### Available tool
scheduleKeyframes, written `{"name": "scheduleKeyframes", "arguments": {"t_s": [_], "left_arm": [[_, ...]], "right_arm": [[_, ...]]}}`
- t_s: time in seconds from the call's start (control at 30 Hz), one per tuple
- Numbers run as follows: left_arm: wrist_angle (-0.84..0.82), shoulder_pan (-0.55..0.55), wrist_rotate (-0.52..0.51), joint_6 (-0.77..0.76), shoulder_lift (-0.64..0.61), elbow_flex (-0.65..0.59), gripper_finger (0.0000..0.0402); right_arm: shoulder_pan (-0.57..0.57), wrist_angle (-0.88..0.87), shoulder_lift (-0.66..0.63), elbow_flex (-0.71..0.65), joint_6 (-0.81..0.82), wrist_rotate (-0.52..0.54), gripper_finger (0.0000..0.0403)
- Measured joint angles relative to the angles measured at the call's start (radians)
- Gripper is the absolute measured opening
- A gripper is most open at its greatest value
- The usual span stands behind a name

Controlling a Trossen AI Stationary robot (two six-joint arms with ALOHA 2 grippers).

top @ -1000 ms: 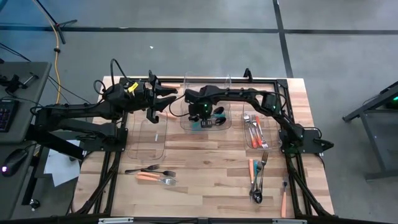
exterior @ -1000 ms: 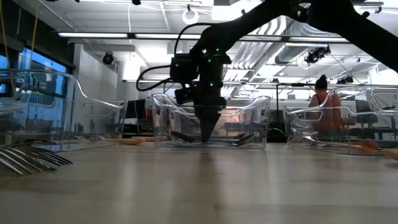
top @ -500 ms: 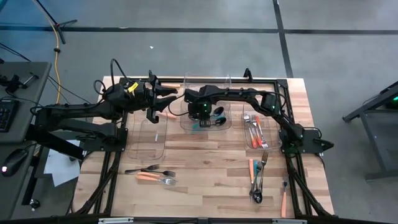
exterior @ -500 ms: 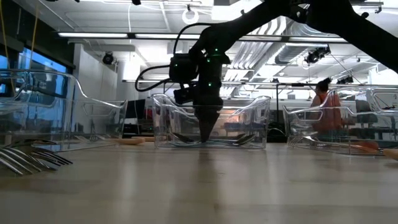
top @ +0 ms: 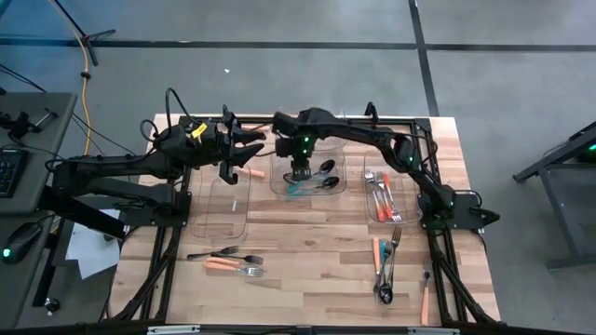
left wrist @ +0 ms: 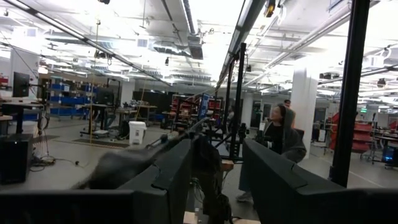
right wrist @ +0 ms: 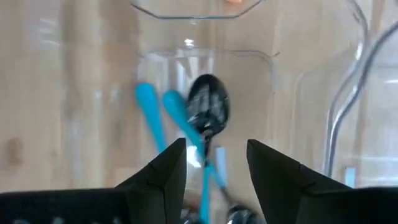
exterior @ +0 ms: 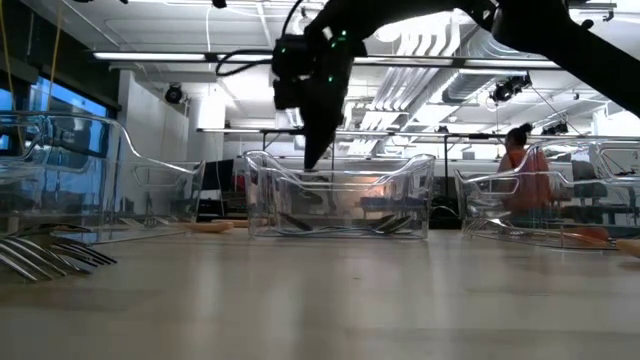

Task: Sort silverware by color (type)
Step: Put the black fork into the top transparent bin

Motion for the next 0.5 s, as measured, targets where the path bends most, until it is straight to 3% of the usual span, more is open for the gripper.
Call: {"name": "scheduleKeyframes", "arguments": {"t_s": [0.1,0.27,0.5], "left_arm": [[-0.008,0.000,0.000,0.000,0.000,0.000,0.0133],[-0.012,0.000,0.000,0.000,0.000,0.000,0.0133],[-0.066,0.000,-0.002,0.000,0.000,0.000,0.0133]], "right_arm": [[-0.007,-0.018,-0.046,-0.008,0.005,-0.045,0.0154],[-0.006,0.034,-0.199,-0.145,0.006,-0.069,0.0154],[-0.006,0.361,-0.549,-0.591,0.163,-0.067,0.0154]]}}
